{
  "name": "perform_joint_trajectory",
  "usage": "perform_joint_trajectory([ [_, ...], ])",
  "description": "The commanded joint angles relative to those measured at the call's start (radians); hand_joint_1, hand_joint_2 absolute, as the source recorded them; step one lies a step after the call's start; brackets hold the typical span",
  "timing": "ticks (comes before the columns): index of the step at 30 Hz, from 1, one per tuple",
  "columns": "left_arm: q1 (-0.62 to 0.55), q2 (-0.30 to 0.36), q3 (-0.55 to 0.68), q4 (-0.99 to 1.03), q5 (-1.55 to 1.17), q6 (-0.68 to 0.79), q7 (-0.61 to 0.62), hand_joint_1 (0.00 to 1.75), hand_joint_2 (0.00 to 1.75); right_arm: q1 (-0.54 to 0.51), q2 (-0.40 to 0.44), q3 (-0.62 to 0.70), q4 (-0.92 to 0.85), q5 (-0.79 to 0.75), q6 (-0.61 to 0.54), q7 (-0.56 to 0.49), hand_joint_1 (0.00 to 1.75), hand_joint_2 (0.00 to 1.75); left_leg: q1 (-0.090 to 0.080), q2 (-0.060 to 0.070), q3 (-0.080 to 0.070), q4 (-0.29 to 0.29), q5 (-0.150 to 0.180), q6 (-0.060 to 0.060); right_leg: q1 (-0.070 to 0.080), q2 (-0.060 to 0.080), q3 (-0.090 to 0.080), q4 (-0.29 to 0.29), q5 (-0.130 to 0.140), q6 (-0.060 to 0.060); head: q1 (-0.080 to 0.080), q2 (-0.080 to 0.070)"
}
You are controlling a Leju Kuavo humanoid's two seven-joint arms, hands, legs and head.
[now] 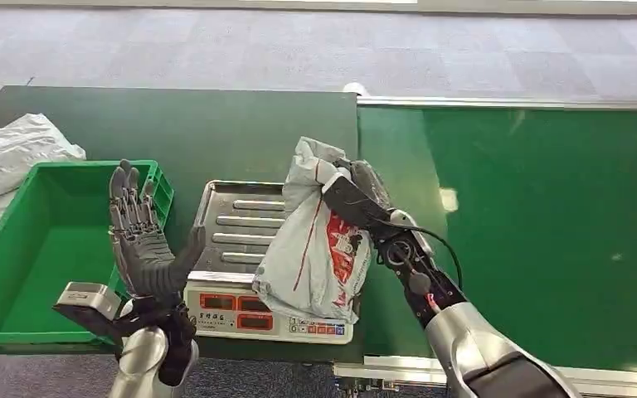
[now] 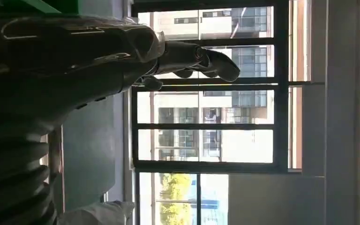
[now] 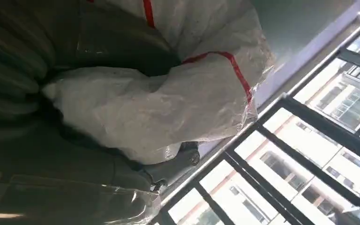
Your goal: Moved the parcel from conveyor to table for the left to box.
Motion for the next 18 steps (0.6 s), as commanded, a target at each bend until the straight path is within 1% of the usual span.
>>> perform_joint_trajectory([
  [1,-0.043,0.031,-0.031,0.062,0.002,0.0,0.003,0.0,1.75,-0.084,0.045,0.103,0.191,0.002,0.098,0.068,1.75,1.75,-0.001,0.002,0.0,0.0,0.0,0.0,0.0,0.002,-0.001,0.0,0.001,0.0,0.0,0.0],
  [4,-0.067,0.024,-0.036,0.088,0.009,-0.002,0.003,0.0,1.75,-0.085,0.056,0.108,0.205,-0.011,0.12,0.077,1.75,1.75,0.0,0.003,0.0,-0.001,0.001,0.0,0.0,0.001,-0.001,0.0,0.001,-0.001,0.0,0.0],
  [6,-0.073,0.022,-0.036,0.094,0.008,0.0,0.003,0.0,1.75,-0.086,0.054,0.109,0.206,-0.013,0.122,0.078,1.75,1.75,-0.001,0.0,0.0,0.0,0.001,0.0,-0.001,-0.001,-0.001,0.0,0.0,0.0,0.0,0.0],
  [9,-0.08,0.019,-0.037,0.102,0.007,0.003,0.003,0.0,1.75,-0.089,0.053,0.105,0.206,-0.022,0.116,0.08,1.75,1.75,0.0,0.0,0.0,0.0,0.001,0.0,0.0,-0.001,0.0,0.0,0.0,0.0,0.0,0.0],
  [10,-0.087,0.016,-0.035,0.107,0.007,0.005,0.003,0.0,1.75,-0.091,0.055,0.097,0.204,-0.031,0.084,0.085,0.99,1.75,-0.001,0.002,0.0,-0.001,0.001,0.0,0.0,0.001,-0.001,-0.001,0.001,0.0,0.0,0.0],
  [11,-0.09,0.014,-0.033,0.109,0.006,0.009,0.003,0.0,1.75,-0.093,0.058,0.091,0.201,-0.037,0.05,0.084,0.0,1.75,0.0,0.001,0.0,0.0,0.001,0.0,0.0,0.0,-0.001,0.0,0.001,0.0,0.0,0.0],
  [13,-0.095,0.015,-0.029,0.114,0.005,0.01,0.003,0.0,1.75,-0.095,0.06,0.06,0.183,-0.074,0.024,0.059,0.0,1.75,0.0,0.001,-0.001,0.0,0.001,0.0,0.0,0.0,-0.001,0.0,0.001,0.0,0.0,0.0],
  [14,-0.097,0.015,-0.027,0.115,0.005,0.01,0.003,0.0,1.75,-0.083,0.058,0.035,0.156,-0.106,-0.007,0.007,0.0,1.75,-0.001,0.001,-0.001,0.0,0.001,0.0,0.0,0.0,-0.001,0.0,0.001,0.0,0.0,0.0],
  [15,-0.098,0.015,-0.027,0.117,0.004,0.008,0.003,0.0,1.75,-0.079,0.057,0.024,0.146,-0.125,-0.018,-0.018,0.0,1.75,-0.001,0.001,0.0,0.0,0.001,0.0,-0.001,0.0,-0.001,0.0,0.0,0.0,0.0,0.0],
  [17,-0.105,0.014,-0.027,0.127,0.002,0.001,0.003,0.0,1.75,-0.053,0.049,-0.019,0.085,-0.182,-0.05,-0.105,0.0,1.75,0.0,0.0,0.0,0.0,0.001,0.0,0.0,-0.001,-0.001,0.0,0.001,0.0,0.0,0.0],
  [18,-0.108,0.014,-0.028,0.135,0.0,-0.001,0.003,0.0,1.75,-0.046,0.046,-0.03,0.067,-0.202,-0.049,-0.117,0.0,1.75,-0.001,0.0,0.0,0.0,0.001,0.0,-0.001,-0.001,-0.001,0.0,0.0,0.0,0.0,0.0],
])
